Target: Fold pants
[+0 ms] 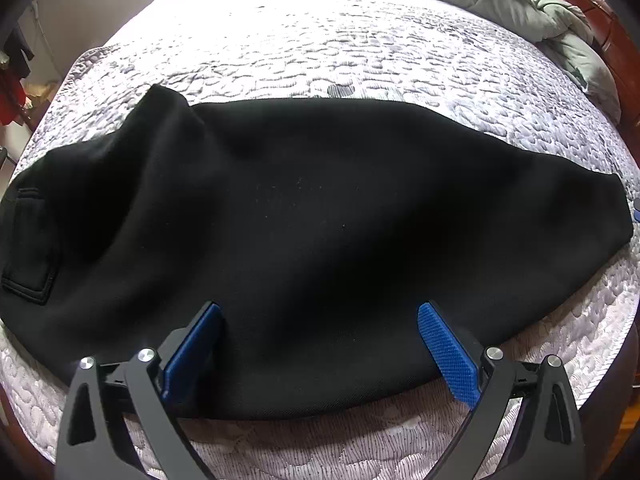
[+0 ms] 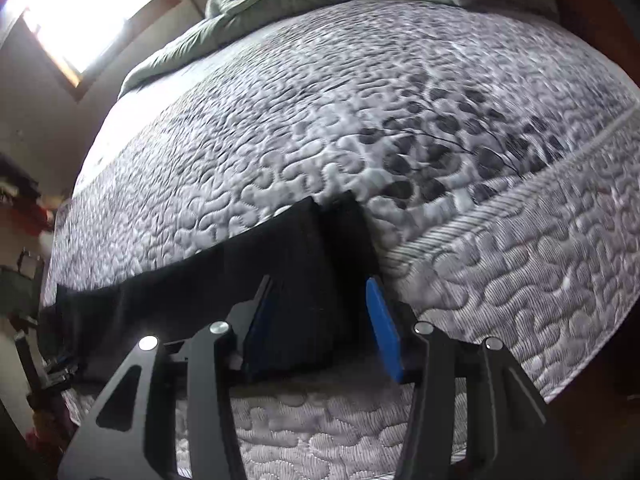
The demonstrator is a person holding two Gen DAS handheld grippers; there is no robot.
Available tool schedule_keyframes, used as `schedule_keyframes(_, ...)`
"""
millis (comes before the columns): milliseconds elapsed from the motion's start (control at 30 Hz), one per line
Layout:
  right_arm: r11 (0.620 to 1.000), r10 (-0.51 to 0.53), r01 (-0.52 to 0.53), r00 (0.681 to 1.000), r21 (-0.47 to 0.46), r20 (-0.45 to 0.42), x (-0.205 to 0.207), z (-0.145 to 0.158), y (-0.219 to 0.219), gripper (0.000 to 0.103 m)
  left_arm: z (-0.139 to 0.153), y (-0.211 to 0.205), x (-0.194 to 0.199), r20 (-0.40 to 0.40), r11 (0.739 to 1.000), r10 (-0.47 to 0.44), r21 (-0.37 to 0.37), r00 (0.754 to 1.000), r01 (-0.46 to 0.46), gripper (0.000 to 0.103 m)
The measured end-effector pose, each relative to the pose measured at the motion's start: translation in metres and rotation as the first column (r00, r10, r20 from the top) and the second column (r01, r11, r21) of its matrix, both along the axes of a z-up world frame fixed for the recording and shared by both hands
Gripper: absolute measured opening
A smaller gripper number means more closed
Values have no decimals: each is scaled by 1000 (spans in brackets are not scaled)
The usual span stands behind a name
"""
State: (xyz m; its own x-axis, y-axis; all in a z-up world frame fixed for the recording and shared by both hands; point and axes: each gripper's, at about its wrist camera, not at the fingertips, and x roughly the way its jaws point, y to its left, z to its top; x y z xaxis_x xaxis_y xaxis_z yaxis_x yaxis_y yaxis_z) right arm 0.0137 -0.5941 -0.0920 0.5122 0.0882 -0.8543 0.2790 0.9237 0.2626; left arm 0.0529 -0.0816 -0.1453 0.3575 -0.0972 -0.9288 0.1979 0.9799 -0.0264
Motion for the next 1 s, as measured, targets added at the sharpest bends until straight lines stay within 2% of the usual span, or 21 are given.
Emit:
schedule_keyframes(67,999,26,-27,999,-30,-38,12,-6,5,52,0,0,0,0,1000,2,-3,1000,-2,99)
schedule_keyframes(167,999,27,-29,997,-17,-77,21,-20,2,52,0,1,-1,-2,1000,1,-9,1000,-1,99)
schedule_keyframes(200,999,36,-36,996,-4,-86,24,-24,3,48,0,2,-1,-2,1000,0,-11,1000,0,99)
schedule_keyframes(233,998,56,-55,994,11,-94,26,-27,6,36,0,2,-1,-3,1000,-1,-12,1000,1,99)
schedule_keyframes(267,997,73,-72,992,9,-100,28,-30,10,35,0,2,-1,-5,1000,-1,-13,1000,1,99)
schedule_keyframes(333,993,100,-106,989,-49,-106,28,-28,18,17,-1,3,0,-7,1000,0,-14,1000,-1,99)
schedule_keyframes(433,992,114,-116,992,-39,-60,25,-17,20,6,0,2,1,-8,1000,11,-16,1000,-11,99)
schedule_keyframes(567,998,64,-64,998,-28,4,19,5,7,6,10,3,-1,16,996,31,-79,999,-30,99)
schedule_keyframes(633,998,22,-24,999,-51,-37,22,-2,-2,7,11,0,-2,32,997,28,-79,999,-26,99)
schedule_keyframes(700,1000,6,-9,996,-25,-90,26,-18,-6,7,4,-7,0,13,998,1,-57,1000,0,99)
schedule_keyframes(767,1000,9,-12,991,-28,-131,29,-35,-5,8,-5,-10,0,14,1000,-12,-22,1000,12,99)
schedule_keyframes(867,1000,-15,13,995,-21,-97,22,-29,-3,19,-7,-15,-1,34,999,-30,12,999,29,99)
schedule_keyframes(933,999,-33,32,997,-19,-72,12,-17,-1,47,-5,-12,0,22,1000,-27,-1,999,27,99)
schedule_keyframes(1000,998,-57,56,997,-17,-44,-2,-4,3,56,-2,-9,0,17,1000,-17,-13,1000,17,99)
